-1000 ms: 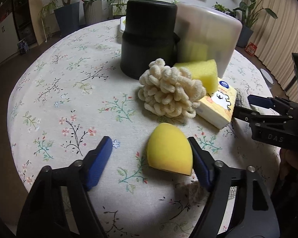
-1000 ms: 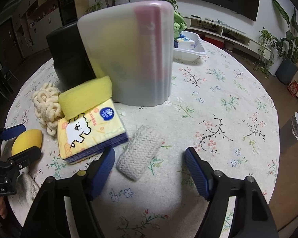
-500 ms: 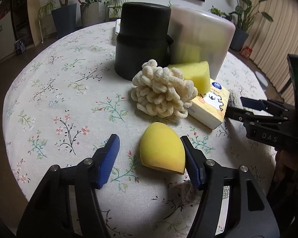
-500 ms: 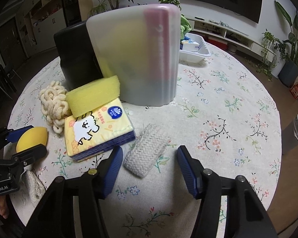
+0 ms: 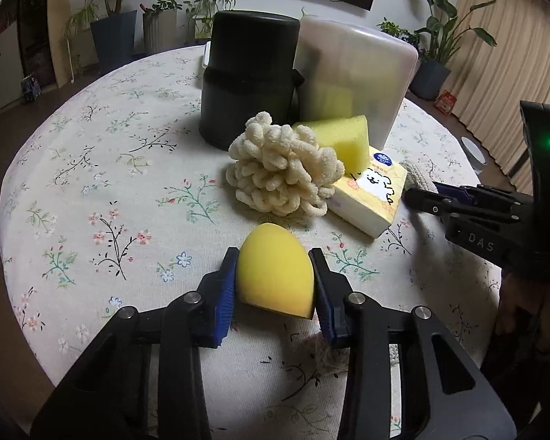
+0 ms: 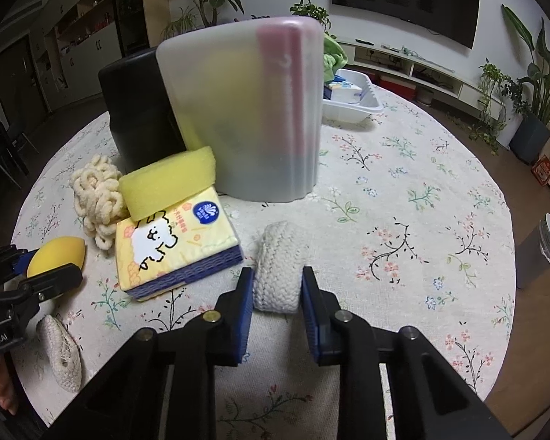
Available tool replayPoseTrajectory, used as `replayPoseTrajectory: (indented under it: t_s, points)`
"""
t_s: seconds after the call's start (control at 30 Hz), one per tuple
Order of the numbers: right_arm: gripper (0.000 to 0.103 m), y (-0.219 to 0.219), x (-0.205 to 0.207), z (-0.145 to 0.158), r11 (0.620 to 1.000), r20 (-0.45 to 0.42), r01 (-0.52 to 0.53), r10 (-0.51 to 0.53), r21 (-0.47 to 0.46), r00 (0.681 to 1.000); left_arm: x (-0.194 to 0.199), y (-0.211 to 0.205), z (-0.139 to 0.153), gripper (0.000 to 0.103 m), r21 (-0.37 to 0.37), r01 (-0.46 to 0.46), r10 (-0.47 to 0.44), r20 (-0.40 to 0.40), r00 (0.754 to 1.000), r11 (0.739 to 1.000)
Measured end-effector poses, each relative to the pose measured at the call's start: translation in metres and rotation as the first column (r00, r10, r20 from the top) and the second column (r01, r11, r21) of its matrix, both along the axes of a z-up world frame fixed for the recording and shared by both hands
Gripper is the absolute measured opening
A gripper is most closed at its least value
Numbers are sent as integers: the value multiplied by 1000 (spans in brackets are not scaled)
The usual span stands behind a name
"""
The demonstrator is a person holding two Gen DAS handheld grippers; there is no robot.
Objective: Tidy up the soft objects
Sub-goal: 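Grasp the yellow teardrop sponge with the left tool while the right tool grasps the knitted white scrubber, then carry the teardrop sponge and knitted scrubber over the white tray with both tools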
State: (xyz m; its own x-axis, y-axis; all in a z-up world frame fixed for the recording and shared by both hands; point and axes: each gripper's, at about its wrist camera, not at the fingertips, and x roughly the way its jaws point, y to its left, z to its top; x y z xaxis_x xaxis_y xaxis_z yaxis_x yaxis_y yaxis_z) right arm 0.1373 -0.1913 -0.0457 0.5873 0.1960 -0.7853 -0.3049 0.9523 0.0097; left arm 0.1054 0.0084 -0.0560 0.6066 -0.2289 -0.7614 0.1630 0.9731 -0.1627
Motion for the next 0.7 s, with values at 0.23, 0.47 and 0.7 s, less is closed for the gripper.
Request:
replayPoseTrajectory:
  t_s: [0.23,0.47,0.7]
  points:
    - [26,-2,-7,3,1000,6,3,-3,4,1000,-8,0,6,35,5,-11,11,11,1000,1000]
    - [26,-6,-21,11,1000,-2,-11,11,19,1000,-11,3,18,35,14,-10,10,26,1000,1000]
    - [26,-17,-37,32,998,-15,-43,44,40,999,-14,15,32,35,10,-20,20,41,999,1000]
